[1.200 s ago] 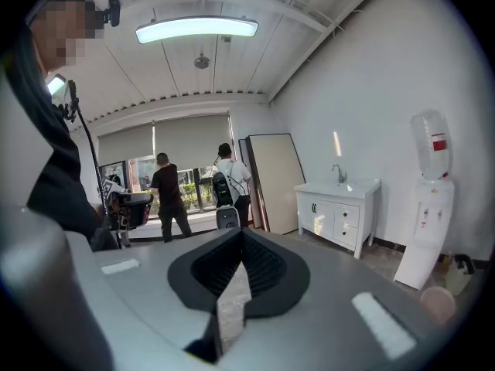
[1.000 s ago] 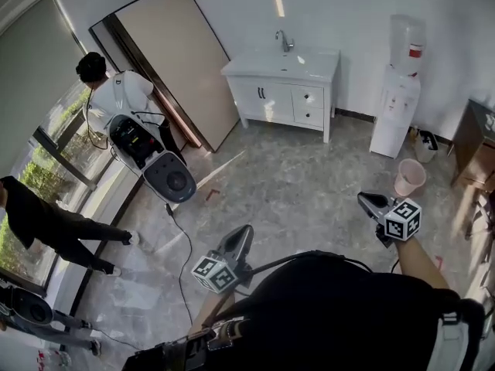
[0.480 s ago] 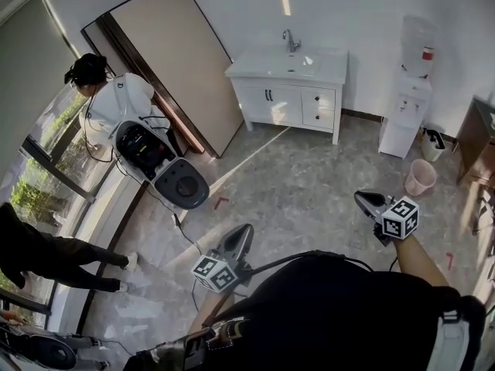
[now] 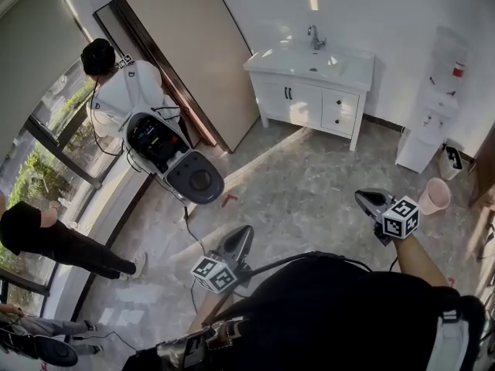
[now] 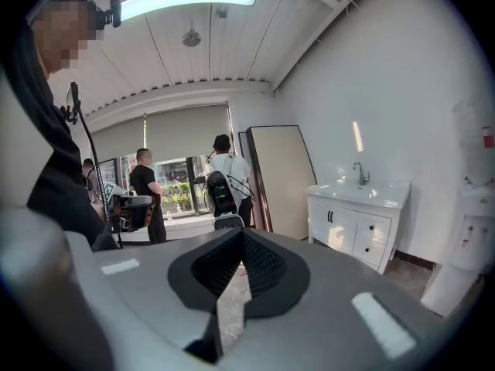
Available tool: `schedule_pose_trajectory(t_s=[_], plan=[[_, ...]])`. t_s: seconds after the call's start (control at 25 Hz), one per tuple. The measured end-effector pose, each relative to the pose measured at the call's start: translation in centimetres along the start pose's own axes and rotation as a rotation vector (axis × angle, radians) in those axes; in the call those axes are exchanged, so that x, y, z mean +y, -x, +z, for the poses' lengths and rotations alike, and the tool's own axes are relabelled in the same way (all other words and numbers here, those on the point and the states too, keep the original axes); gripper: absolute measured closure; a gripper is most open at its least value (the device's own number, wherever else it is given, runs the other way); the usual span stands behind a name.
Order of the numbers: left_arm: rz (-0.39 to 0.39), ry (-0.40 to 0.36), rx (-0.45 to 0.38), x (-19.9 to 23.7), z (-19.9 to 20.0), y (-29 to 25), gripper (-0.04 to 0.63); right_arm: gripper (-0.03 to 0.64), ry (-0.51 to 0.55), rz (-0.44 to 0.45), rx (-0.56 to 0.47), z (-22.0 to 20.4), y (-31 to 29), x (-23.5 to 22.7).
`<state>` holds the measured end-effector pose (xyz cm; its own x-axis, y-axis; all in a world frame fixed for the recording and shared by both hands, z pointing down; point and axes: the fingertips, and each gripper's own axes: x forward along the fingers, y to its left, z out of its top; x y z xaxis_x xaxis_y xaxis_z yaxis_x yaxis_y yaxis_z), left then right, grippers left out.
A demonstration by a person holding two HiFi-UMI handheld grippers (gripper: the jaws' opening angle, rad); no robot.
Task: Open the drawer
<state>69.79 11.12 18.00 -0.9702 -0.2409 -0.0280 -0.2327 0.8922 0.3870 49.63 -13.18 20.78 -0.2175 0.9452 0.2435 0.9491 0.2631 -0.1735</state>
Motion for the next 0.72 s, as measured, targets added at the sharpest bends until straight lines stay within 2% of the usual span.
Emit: schedule_pose_trajectory(t_s=[0.44, 0.72], plan=[[0.068, 0.001, -0.089, 1.7, 2.8, -14.4, 0.594, 0.615, 0.049, 0.079, 0.0, 5.8, -4.4, -15.4], [0.061, 0.001, -0.075, 2.4, 2.0, -22.8, 0.594, 0.615, 0.038, 0.077, -0.009, 6.9, -5.3, -24.0]])
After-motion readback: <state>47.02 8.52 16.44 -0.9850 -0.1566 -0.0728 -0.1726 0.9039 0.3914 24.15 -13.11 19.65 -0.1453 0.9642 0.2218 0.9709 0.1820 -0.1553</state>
